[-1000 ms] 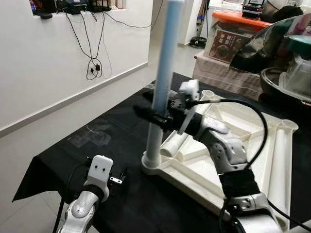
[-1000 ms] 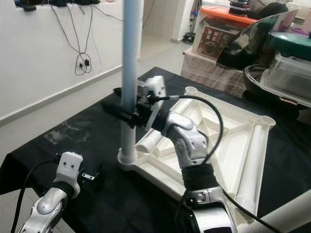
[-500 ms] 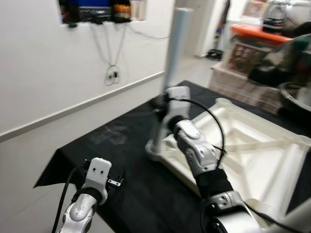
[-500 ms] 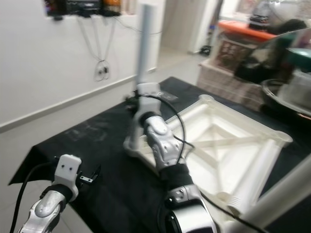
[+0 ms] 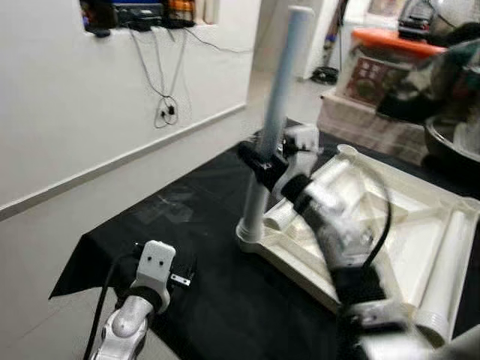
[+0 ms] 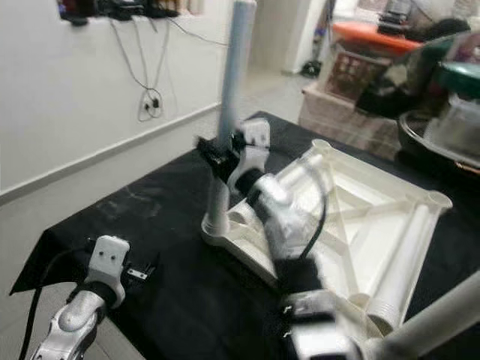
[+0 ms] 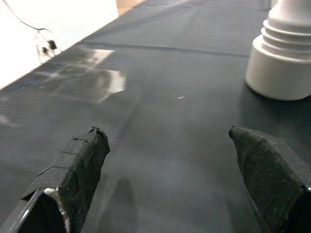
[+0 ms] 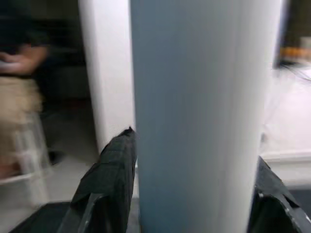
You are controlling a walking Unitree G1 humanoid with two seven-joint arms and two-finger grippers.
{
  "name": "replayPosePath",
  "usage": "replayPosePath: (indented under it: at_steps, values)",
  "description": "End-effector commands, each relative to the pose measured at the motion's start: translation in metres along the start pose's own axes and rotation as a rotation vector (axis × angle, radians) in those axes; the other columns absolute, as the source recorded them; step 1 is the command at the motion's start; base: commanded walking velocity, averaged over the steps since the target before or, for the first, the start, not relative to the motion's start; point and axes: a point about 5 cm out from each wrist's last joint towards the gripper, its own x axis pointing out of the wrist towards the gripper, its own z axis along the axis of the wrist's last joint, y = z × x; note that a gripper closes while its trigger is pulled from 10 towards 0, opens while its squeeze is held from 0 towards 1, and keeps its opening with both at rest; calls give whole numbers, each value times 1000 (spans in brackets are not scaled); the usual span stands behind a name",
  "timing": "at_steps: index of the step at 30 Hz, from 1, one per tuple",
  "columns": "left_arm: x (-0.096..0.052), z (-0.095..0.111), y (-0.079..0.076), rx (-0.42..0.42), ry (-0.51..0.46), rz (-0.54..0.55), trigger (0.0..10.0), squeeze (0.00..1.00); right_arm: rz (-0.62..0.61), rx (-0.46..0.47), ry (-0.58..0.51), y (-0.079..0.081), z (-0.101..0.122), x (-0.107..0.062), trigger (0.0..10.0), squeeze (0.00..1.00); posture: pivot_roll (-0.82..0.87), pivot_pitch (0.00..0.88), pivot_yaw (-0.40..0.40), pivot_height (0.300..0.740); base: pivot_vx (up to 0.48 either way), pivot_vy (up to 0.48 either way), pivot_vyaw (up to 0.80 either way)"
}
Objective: Building children table
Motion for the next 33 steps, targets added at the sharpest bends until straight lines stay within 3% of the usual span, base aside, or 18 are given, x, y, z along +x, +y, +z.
replayPosePath:
  at_steps: [1,3,4,6,7,10,11,14,16,17,19,23,24,26,30,31,32,33]
  values:
    - [1,-1,-3,-1,3,-14,10000,0,199,-4,23,14,-5,8,10000,0,86,0,-108,740,0,0,0]
    - [2,0,-2,-2,-1,-12,10000,0,358,-16,87,30,-17,15,10000,0,89,0,-109,740,0,0,0]
    - [1,0,-2,-1,-2,-10,10000,0,399,-17,115,39,-26,20,3725,0,97,0,-115,740,0,0,0]
    - [1,0,-2,-1,-2,-9,10000,0,418,-14,131,44,-31,22,3725,0,97,0,-115,740,0,0,0]
    - [0,0,-2,-2,-1,-7,10000,0,436,-14,147,50,-37,24,0,0,102,0,-116,740,0,0,0]
    - [-3,-1,-1,-2,3,-5,10000,0,417,-13,177,53,-45,24,0,0,100,0,-113,740,0,0,0]
    - [-5,-2,0,-1,7,-5,10000,0,271,-30,190,46,-49,27,0,0,95,0,-111,740,0,0,0]
    - [-5,-3,0,-1,9,-6,10000,0,166,-42,195,41,-51,28,0,0,94,0,-110,740,0,0,0]
    - [-5,-3,0,-2,11,-8,10000,0,-461,-50,248,1,-63,11,0,0,79,0,-100,740,0,0,0]
    - [-5,-3,0,-2,11,-8,10000,0,-461,-50,248,1,-63,11,0,0,79,0,-100,740,0,0,0]
    - [-3,-2,-1,-3,11,-14,10000,0,-826,-43,254,-16,-69,-19,0,0,76,0,-96,740,0,0,0]
    - [-3,-2,-2,-2,11,-19,10000,0,-893,-53,185,-5,-63,-33,0,0,71,0,-92,740,0,0,0]
    - [-3,-2,-1,-1,12,-20,10000,0,-865,-51,157,3,-59,-33,10000,0,70,0,-91,740,0,0,0]
    - [-3,-2,0,0,12,-20,10000,0,-759,-56,72,13,-47,-26,10000,0,70,0,-91,740,0,0,0]
    - [-2,-2,0,1,12,-19,10000,0,-683,-39,-7,16,-36,-21,10000,0,74,0,-94,740,0,0,0]
    - [-1,-1,0,-1,7,-18,10000,0,-388,40,-32,17,-25,0,10000,0,82,0,-99,740,0,0,0]
    - [-1,-1,0,-1,6,-18,10000,0,-285,59,-48,18,-19,7,10000,0,83,0,-99,740,0,0,0]
    - [-1,-1,0,-1,6,-18,10000,0,-285,59,-48,18,-19,7,10000,0,83,0,-99,740,0,0,0]
